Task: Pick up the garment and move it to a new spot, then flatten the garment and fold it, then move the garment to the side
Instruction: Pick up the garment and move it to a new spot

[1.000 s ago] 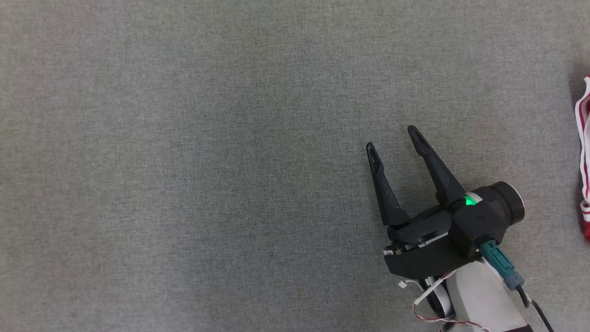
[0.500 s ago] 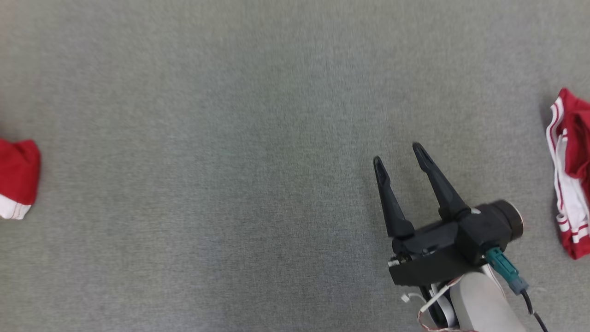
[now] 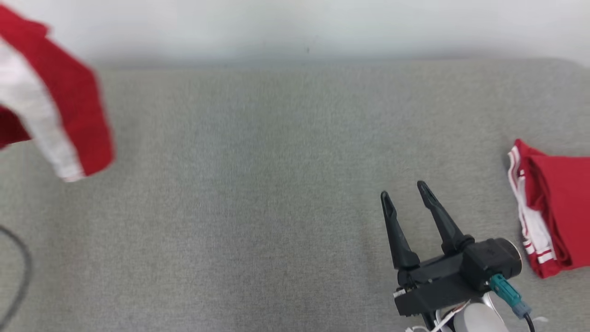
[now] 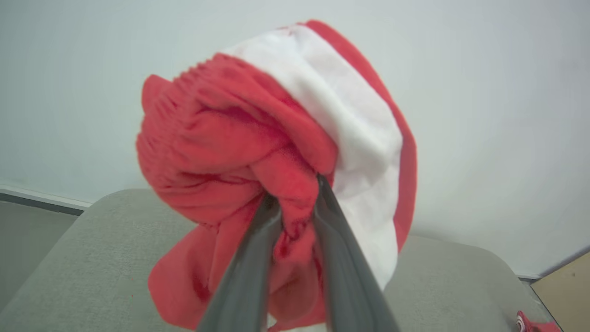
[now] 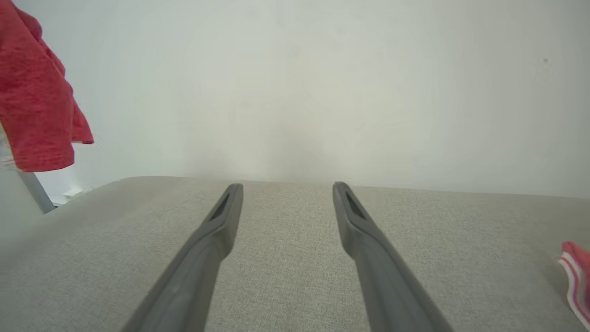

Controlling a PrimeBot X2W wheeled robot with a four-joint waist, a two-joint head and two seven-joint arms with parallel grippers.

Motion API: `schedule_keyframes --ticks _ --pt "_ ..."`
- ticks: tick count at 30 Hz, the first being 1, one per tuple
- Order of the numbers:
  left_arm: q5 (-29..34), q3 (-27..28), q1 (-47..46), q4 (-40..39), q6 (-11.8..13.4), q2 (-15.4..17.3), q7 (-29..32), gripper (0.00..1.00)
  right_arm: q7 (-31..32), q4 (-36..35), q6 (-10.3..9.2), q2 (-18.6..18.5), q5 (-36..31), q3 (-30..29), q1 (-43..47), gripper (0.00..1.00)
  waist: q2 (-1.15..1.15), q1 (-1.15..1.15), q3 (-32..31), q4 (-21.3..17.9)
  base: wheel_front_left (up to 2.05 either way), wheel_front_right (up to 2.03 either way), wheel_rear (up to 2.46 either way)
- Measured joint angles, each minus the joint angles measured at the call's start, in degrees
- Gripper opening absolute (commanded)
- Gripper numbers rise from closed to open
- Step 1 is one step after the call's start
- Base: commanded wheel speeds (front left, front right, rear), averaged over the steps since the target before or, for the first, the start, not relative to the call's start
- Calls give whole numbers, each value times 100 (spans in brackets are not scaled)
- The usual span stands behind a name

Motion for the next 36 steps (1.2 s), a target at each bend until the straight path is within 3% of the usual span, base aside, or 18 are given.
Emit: schedule_keyframes --ticks 7,14,20,28,29,30,31,36 --pt "8 -972 148 -984 185 -795 278 0 0 -34 -1 1 -18 -92 294 100 0 0 -454 -276 0 0 0" --pt "246 -1898 660 -1126 202 -1662 -64 0 0 -88 -1 3 -47 -123 394 100 0 0 -592 -832 0 0 0" --pt "876 -2426 1116 -474 144 -1991 -783 0 1 -145 -1 2 -42 -122 409 100 0 0 -573 -1350 0 0 0" --pt "1432 -2783 1474 1311 226 -2199 -1746 0 0 -187 -1 2 -22 -88 412 100 0 1 -438 -1855 0 0 0" --pt "1512 -2826 1479 1518 258 -2208 -1859 7 1 -187 0 2 -22 -94 412 100 0 1 -417 -1887 0 0 0" --pt "1594 -2863 1486 1728 286 -2213 -1978 42 1 -186 -1 1 -22 -102 412 100 0 1 -398 -1907 0 0 0" --pt "1668 -2898 1496 1897 303 -2218 -2102 100 1 -187 -1 1 -24 -110 412 100 0 1 -385 -1915 0 0 0" --pt "1730 -2985 1599 2469 292 -2298 -2571 100 1 -186 0 2 -23 -162 421 100 0 1 -409 -1813 0 0 0"
